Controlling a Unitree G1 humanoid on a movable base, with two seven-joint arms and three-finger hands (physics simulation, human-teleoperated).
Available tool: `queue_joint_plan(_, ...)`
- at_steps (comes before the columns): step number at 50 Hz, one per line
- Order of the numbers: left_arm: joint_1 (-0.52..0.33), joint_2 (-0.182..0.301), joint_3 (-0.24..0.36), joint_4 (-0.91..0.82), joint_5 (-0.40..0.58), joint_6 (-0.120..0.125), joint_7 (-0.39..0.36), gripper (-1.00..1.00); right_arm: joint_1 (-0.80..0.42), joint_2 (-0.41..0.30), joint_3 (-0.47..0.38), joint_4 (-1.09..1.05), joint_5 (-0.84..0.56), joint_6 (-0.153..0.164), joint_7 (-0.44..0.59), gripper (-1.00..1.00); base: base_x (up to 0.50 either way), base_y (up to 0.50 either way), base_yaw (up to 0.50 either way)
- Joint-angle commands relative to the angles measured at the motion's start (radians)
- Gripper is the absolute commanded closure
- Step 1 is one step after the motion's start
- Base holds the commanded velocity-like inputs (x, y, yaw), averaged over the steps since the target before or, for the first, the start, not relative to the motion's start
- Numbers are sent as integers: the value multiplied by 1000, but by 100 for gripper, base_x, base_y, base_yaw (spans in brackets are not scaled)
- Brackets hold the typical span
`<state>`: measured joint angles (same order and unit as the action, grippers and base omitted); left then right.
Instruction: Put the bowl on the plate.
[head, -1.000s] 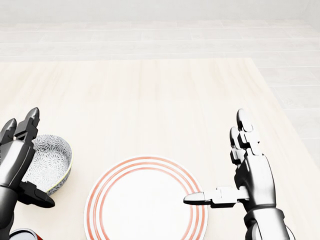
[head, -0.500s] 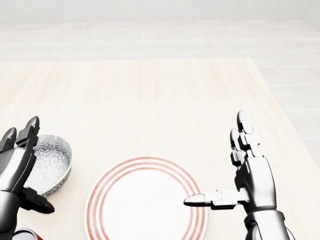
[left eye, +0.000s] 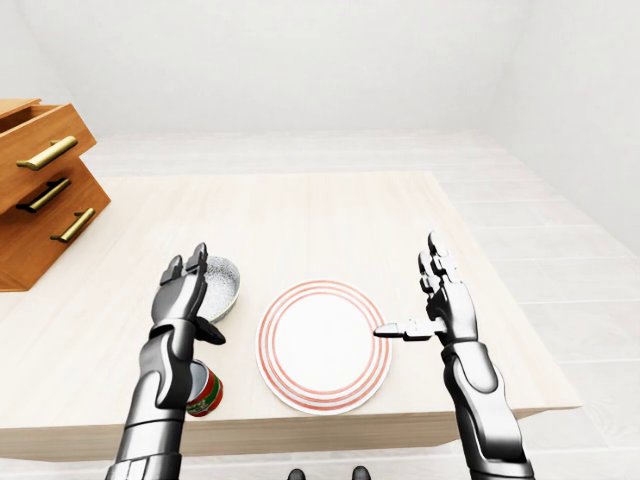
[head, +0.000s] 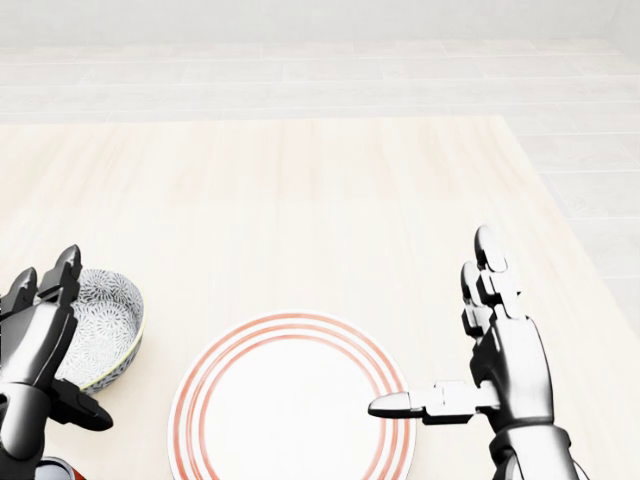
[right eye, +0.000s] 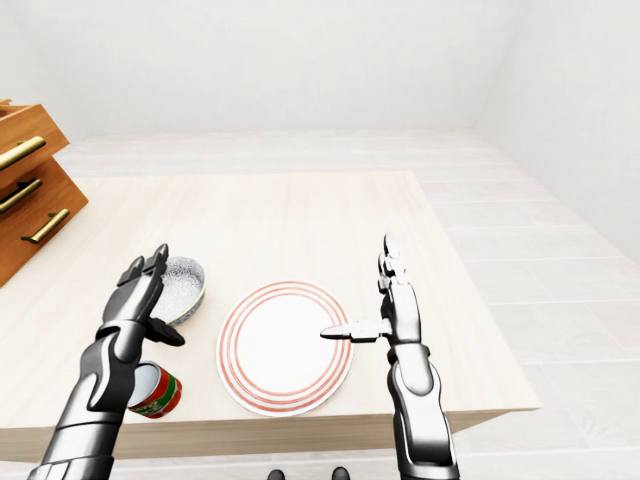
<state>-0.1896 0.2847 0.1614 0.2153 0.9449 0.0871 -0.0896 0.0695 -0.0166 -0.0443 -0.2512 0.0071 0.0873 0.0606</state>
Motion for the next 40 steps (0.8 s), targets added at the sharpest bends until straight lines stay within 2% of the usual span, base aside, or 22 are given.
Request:
queue_joint_plan(1, -28, 5, -18, 63, -2, 0, 23, -100, 6, 0, -2, -1, 1, 0, 2, -100, 0, 0, 0)
queue_joint_plan(18, -56, 10, -41, 144, 1, -8, 42, -100, -1, -1, -4, -8, 2, 0, 0, -100, 0, 0, 0)
queue_joint_plan(40, -12, 5, -44, 146, 3, 0, 35, -100, 7, 0, -3, -21, -2, 0, -1, -100, 0, 0, 0)
